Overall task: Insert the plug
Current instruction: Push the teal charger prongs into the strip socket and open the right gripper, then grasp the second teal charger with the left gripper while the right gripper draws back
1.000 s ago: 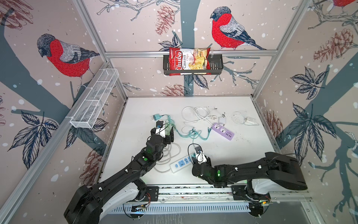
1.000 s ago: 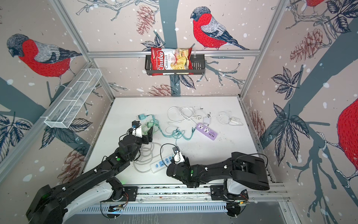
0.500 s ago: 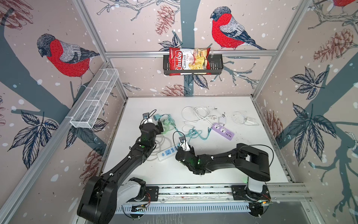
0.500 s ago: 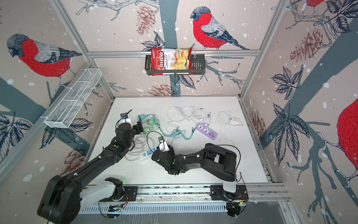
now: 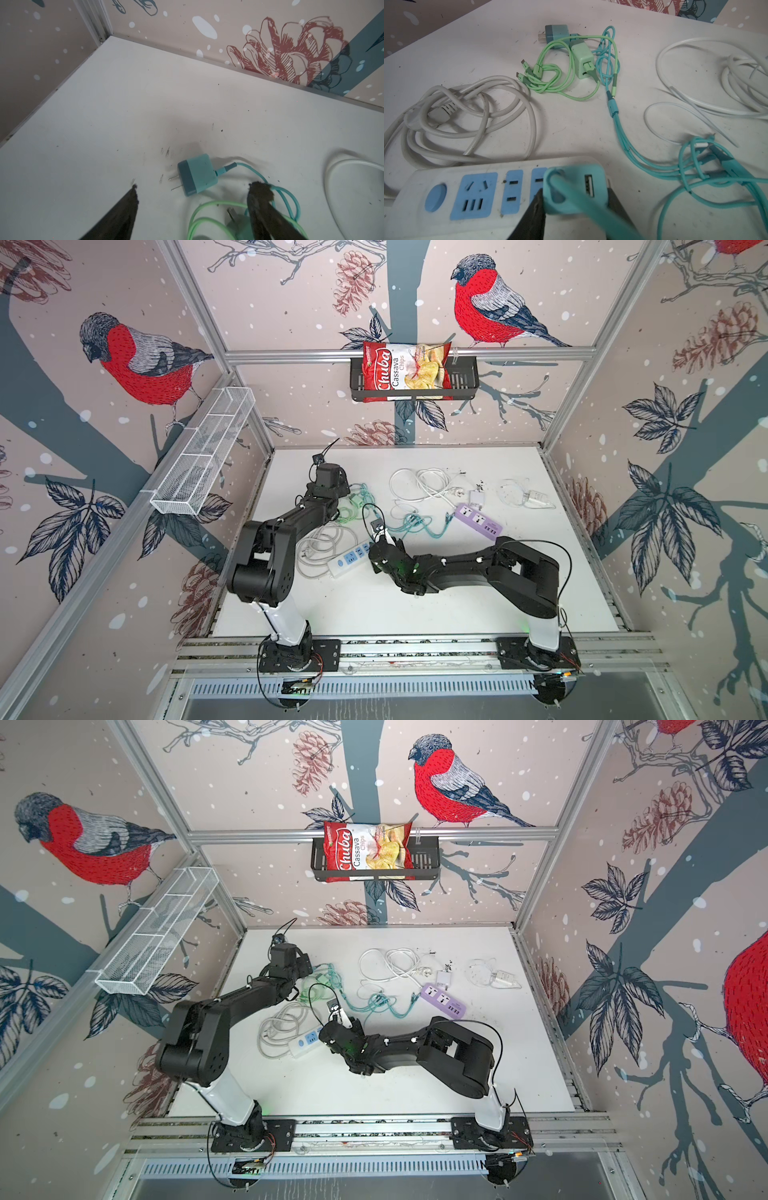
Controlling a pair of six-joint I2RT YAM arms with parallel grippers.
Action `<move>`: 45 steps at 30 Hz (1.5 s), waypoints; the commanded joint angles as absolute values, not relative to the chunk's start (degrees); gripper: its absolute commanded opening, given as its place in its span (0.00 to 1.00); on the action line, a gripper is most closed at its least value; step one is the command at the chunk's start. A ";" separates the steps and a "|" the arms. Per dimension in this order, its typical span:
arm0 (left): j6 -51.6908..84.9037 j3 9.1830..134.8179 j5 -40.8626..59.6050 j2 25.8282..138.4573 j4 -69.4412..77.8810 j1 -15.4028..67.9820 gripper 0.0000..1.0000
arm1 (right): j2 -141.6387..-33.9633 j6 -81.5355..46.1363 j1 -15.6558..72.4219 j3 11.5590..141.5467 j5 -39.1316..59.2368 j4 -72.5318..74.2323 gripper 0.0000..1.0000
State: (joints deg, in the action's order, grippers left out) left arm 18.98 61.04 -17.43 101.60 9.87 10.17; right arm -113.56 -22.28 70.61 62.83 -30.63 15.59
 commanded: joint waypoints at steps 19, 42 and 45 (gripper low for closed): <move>14.01 71.03 -7.22 109.34 -4.30 6.05 0.77 | -109.66 -24.00 71.17 63.09 -21.47 -2.50 0.71; 17.47 89.74 7.10 124.97 -18.90 6.64 0.59 | -99.62 -24.48 71.54 56.95 -22.87 -0.98 0.73; 17.80 90.81 5.95 125.49 -18.62 7.76 0.59 | -99.77 -24.26 71.29 56.80 -22.72 -1.14 0.73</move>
State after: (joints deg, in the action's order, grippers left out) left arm 16.64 89.86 4.45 124.99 -17.37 6.92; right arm -100.12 -23.99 71.46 56.97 -22.15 -1.74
